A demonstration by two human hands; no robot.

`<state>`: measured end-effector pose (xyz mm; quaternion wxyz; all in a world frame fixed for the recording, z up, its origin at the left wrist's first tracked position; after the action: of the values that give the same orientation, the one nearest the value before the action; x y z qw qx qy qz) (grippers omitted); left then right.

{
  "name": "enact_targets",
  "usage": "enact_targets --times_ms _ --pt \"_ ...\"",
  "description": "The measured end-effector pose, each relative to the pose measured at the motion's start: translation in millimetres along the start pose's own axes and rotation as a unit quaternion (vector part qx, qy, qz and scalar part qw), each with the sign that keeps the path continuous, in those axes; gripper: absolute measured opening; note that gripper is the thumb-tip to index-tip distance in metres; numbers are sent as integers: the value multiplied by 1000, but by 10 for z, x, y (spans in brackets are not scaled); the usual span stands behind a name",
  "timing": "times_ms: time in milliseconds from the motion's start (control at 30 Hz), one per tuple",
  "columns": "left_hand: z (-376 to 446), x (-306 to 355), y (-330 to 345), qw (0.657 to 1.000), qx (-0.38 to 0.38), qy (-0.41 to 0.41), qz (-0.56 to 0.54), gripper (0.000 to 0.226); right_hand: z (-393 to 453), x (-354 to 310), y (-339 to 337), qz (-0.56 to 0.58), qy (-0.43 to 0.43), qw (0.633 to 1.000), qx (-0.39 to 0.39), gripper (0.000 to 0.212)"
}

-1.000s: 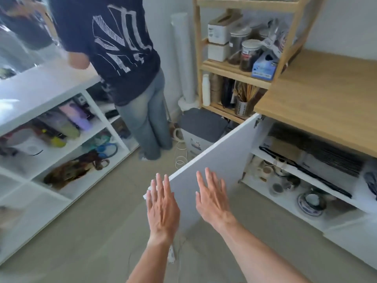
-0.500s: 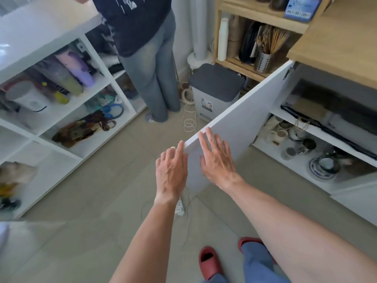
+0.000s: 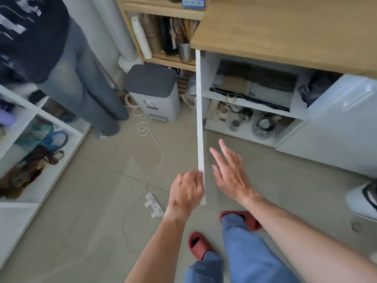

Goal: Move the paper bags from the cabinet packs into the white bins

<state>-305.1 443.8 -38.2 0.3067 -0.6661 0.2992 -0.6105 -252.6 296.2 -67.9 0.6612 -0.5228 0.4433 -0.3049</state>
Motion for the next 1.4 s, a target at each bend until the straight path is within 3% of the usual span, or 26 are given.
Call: enact_targets --times_ms 133,167,200,267,300,333,367,500,567,767,967,1133,1233,1400 --pt "217 561 654 994 -112 -17 -3 13 -255 876 -150 -9 164 986 5 53" --pt "305 725 800 990 -138 -11 -13 23 -314 1099 -203 -12 201 980 8 54" --pt "387 893 929 989 -148 11 -20 29 -368 1320 -264 -18 236 971 13 53" --pt "556 1262 1094 988 -130 36 -74 14 -460 1742 -377 -30 301 953 23 49" --pt "676 1446 1194 984 -129 12 -120 13 -492 1944 -437 -33 332 942 30 47" --pt "780 1605 1333 976 -155 -24 -151 27 -514 2134 -498 -36 360 931 40 45" --pt "878 1760 1462 973 -187 -34 -129 38 -533 2315 -561 -38 385 921 51 43" --pt "1334 2358 1825 971 -232 46 27 44 -530 2939 -798 -29 449 890 78 35" --pt "1558 2577 2003 966 -248 42 67 50 -463 3196 -919 -31 456 885 87 38" --pt "2253 3069 2272 978 -189 -89 9 50 -54 3723 -1237 -67 422 898 107 47" --pt "2829 3396 2348 969 -193 -155 1 54 352 3904 -1387 -87 347 932 66 71" --pt "3189 3567 2312 959 -188 -209 -42 59 577 3984 -1429 -87 350 931 58 86" --pt "3296 3569 2237 968 -171 -177 -56 42 673 4005 -1473 -111 344 930 65 85" --pt "3519 3514 1836 994 -18 12 -110 32 968 4084 -1625 -141 307 937 93 71"
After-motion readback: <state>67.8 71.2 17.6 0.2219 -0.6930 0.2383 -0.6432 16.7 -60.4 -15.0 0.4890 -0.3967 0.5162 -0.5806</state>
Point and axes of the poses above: each hand's wrist, its own z-axis towards the middle knuckle, its own y-axis out of the palm, x = y × z, the point moved 3 cm from there along z, towards the middle knuckle, and after that the axes turned 12 degrees about -z, right-handed, at the moved point
